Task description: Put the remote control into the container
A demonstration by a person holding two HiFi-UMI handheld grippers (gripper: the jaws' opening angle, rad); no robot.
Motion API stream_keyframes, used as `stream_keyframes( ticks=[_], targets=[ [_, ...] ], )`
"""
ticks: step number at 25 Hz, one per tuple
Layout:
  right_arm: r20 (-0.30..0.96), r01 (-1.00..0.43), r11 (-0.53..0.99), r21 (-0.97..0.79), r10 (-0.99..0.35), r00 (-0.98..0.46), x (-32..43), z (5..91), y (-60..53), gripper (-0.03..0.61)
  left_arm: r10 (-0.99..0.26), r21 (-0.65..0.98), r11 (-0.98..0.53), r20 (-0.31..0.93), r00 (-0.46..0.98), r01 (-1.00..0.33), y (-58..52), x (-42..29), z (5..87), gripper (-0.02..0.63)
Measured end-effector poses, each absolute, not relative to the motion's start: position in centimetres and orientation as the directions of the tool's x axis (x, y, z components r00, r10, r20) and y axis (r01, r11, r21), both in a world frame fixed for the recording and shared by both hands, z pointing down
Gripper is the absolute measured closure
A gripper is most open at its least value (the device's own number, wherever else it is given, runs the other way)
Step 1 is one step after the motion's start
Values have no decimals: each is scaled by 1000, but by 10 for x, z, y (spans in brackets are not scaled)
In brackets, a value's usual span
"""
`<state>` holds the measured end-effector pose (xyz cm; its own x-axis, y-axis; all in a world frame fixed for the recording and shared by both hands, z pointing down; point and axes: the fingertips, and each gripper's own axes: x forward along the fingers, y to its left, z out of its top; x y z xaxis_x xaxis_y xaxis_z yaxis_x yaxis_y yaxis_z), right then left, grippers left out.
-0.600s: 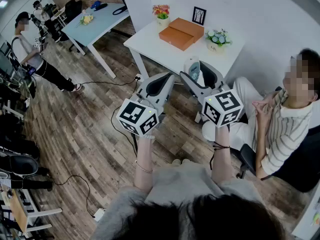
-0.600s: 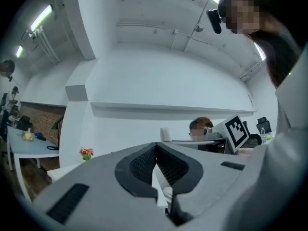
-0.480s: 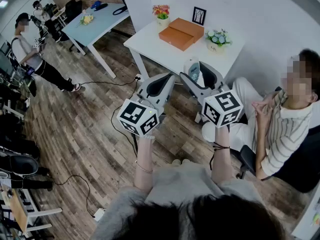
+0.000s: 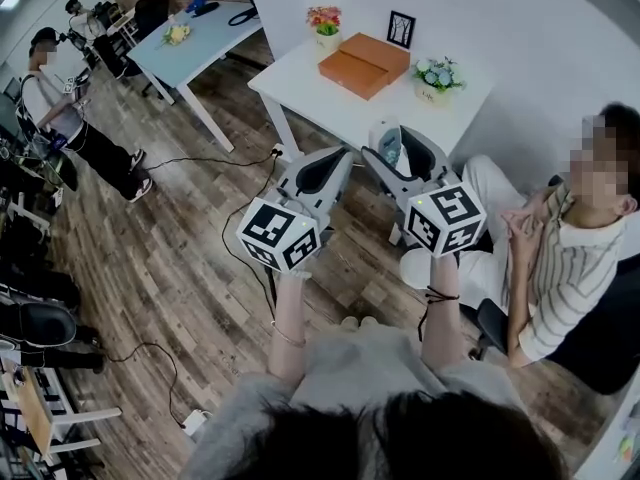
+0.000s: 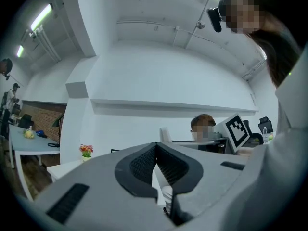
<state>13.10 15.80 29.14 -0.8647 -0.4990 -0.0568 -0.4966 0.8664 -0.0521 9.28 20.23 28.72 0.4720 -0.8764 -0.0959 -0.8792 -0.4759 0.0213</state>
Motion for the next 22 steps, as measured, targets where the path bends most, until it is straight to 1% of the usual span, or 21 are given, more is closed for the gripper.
stream_keyframes(
  ticks=[13, 22],
  targets=[
    [-18, -480, 872, -94, -484, -875, 131, 304, 147, 295, -899, 47, -436, -60, 433, -899, 194, 90, 298, 611],
    [2, -480, 874, -73, -481, -876, 101, 314, 104, 295, -884, 39, -467, -43, 466, -883, 152, 63, 312, 611]
  ],
)
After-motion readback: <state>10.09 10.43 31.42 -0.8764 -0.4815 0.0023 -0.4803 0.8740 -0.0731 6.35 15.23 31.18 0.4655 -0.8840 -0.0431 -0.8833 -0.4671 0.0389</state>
